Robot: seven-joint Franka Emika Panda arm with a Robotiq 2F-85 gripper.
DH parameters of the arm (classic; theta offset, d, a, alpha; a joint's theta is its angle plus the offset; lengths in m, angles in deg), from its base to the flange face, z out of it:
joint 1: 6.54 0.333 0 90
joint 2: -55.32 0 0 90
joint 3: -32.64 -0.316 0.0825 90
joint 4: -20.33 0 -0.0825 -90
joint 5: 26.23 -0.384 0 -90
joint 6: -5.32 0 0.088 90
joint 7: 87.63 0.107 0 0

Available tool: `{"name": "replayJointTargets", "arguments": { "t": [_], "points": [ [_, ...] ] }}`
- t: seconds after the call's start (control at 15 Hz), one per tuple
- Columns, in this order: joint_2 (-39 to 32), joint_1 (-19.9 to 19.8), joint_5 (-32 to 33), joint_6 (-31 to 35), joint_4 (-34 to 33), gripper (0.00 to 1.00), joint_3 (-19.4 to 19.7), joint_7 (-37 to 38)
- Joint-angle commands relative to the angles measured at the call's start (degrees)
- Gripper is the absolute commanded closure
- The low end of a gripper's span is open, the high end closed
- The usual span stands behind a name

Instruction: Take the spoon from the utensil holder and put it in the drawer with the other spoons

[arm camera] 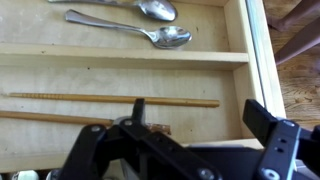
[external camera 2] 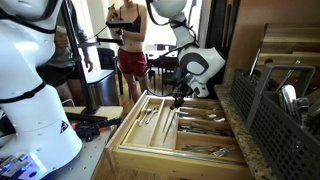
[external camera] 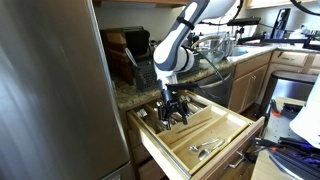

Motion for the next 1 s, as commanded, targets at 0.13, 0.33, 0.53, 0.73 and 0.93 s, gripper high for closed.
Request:
{"name": "replayJointTargets", "arguments": {
  "t": [0.13,0.33,0.53,0.73,0.93],
  "points": [
    [0.6,0.9,0.7,3.0,1.6,0.0,0.4,-0.5],
    [0.6,1.1,1.3,3.8,1.6,0.0,0.4,-0.3],
    [0.5,1.4,1.9,4.6,1.6,0.0,0.5,-0.2],
    [0.5,1.6,2.4,5.0,1.7,0.0,0.5,-0.2],
    [0.4,1.6,2.6,5.3,1.8,0.0,0.5,-0.2]
  ]
}}
